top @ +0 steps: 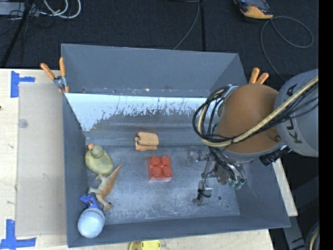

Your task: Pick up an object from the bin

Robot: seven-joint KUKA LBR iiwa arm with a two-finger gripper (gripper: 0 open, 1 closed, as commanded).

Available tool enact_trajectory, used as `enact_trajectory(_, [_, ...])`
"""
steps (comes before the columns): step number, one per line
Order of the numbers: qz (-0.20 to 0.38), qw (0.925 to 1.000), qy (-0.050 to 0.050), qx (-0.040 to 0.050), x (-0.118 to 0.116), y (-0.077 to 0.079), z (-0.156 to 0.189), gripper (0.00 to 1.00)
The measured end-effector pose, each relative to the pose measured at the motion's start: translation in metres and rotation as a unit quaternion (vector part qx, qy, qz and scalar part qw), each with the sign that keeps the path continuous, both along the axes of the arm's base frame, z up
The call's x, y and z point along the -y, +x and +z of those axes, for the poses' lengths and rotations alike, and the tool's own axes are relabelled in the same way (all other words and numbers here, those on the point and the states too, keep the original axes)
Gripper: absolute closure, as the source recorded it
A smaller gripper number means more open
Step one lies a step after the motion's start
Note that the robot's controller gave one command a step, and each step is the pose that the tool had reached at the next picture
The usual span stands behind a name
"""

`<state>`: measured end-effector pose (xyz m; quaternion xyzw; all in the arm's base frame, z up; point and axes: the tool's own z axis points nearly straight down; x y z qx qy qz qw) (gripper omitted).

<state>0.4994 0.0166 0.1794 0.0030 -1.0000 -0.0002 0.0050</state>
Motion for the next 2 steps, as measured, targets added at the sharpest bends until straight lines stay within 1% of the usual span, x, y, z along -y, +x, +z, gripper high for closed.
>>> enact_trajectory(1, [0.0, 1.0, 0.0, 0.0039, 0.0, 0.002, 0.004, 0.0])
enact_trajectory(2, [0.001, 1.0, 0.0, 0.006, -0.009, 0.021, -0.04, 0.0])
